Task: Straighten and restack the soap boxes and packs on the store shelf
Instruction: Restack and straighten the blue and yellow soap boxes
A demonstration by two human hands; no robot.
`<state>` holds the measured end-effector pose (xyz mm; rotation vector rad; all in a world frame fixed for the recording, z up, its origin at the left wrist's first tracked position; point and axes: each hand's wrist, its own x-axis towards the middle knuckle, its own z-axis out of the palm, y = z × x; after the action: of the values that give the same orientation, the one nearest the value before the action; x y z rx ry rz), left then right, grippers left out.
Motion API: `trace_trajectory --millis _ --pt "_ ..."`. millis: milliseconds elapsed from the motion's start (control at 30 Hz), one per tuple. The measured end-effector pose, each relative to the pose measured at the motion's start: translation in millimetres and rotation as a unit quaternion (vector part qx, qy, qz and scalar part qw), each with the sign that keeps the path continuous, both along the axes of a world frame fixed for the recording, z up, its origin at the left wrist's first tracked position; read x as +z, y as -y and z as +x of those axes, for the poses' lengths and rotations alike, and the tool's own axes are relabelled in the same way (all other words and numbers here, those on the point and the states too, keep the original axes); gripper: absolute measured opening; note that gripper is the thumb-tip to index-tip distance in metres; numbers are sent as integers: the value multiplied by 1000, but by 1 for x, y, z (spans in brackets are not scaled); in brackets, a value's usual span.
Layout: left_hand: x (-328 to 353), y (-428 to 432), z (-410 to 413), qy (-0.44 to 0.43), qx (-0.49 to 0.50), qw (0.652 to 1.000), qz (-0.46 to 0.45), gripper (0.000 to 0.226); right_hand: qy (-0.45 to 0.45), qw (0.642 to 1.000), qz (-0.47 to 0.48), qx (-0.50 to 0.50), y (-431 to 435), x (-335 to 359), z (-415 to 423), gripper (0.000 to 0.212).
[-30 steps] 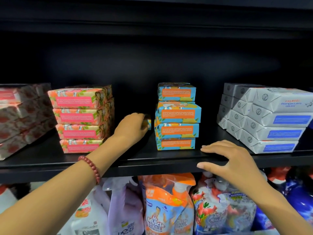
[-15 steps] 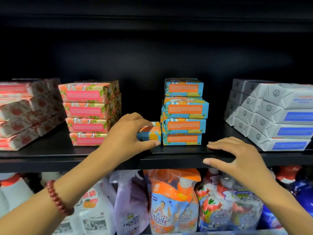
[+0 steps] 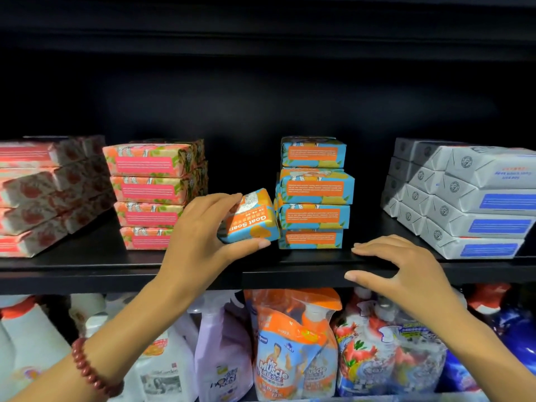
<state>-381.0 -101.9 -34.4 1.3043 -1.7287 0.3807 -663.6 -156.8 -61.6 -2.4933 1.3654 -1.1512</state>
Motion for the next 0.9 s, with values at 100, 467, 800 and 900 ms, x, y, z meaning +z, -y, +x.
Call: trace_trajectory --millis 100,467,800,900 --pt "21 -3 -12 -23 -40 997 -60 71 -2 1000 1 1 0 0 0 64" --pt "101 44 -73 32 -71 996 47 70 -2 1000 10 1 0 -2 -1 68" --pt "69 31 -67 -4 -88 992 -93 32 13 1000 -1 3 1 -4 -2 65" --pt "72 37 -68 -11 -81 994 -71 30 17 1000 -1 2 1 -4 -2 65"
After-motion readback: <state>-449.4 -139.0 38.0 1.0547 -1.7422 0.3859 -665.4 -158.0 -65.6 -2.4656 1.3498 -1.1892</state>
